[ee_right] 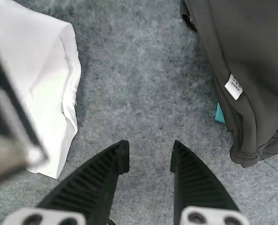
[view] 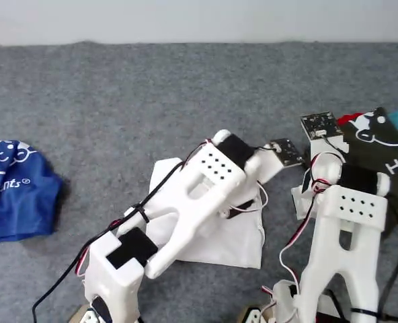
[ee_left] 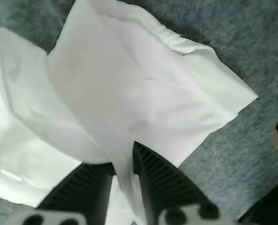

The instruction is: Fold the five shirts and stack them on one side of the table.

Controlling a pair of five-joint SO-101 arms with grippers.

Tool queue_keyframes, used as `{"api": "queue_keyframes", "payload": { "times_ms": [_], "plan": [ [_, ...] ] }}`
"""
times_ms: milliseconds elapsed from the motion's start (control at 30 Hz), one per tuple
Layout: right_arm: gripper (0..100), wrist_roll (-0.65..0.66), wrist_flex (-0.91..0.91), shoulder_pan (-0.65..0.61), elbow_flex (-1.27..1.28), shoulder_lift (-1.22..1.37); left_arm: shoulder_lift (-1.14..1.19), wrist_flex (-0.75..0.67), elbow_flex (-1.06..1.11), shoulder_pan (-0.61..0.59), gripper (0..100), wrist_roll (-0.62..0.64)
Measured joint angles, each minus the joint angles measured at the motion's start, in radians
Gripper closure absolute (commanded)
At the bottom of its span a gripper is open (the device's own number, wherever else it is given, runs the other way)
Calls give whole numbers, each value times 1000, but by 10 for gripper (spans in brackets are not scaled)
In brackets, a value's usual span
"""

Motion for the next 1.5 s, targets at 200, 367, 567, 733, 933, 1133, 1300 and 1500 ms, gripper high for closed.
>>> {"api": "queue_keyframes", "payload": {
  "times_ms": [200,367,567,733,933,1133,1300,1500],
  "plan": [
    [841,0,0,0,0,0,0,0,0,38,985,11],
    [841,-2,0,5,0,0,2,-2,0,87,985,14],
    [841,-3,8,9,0,-14,11,5,-46,107,985,18],
    [840,-3,9,40,0,-14,11,-12,-86,123,985,81],
    [840,-6,5,295,0,-14,11,-25,-94,160,985,110],
    [838,-66,-21,542,0,-14,11,-34,-95,155,985,117],
    [838,-77,-21,568,0,-14,11,-49,-95,155,985,117],
    [838,-80,-21,568,0,-14,17,-107,-95,167,985,120]
  ]
}}
